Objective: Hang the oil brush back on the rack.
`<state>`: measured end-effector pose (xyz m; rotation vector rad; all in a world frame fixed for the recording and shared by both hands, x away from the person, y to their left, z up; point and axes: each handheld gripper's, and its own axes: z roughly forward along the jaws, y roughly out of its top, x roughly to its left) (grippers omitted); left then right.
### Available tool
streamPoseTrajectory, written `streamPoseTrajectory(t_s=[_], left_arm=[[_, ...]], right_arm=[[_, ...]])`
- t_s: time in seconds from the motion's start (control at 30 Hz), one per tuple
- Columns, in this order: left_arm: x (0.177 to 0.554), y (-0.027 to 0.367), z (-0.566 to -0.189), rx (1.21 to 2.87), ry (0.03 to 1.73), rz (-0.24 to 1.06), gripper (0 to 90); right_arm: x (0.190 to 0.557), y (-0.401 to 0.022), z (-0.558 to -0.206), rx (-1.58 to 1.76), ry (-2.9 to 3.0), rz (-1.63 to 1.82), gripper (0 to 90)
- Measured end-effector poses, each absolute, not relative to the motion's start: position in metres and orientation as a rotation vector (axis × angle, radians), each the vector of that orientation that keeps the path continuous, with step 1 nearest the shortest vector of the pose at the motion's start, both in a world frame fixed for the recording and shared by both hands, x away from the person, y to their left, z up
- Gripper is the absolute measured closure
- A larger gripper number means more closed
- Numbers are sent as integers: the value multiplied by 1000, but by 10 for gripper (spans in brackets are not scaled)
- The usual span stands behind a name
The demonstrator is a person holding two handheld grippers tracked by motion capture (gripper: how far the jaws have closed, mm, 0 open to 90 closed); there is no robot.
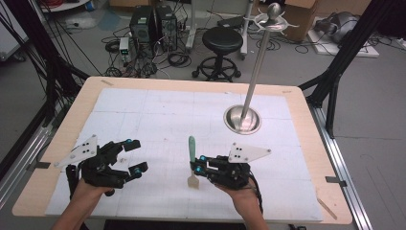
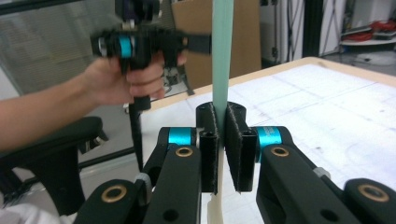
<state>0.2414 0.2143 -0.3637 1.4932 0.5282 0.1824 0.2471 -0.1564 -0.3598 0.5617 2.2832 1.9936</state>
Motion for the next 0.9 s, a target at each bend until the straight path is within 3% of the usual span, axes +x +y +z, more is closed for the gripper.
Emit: streamPoseTrajectory(t_s=[0.37, 0.9], left_arm=[[241, 229, -386, 1492, 565, 312, 177], [244, 241, -396, 1504, 616, 325, 180]], right_arm=[[269, -180, -343, 687, 2173, 1937, 841], [311, -196, -292, 782, 2065, 1803, 841]])
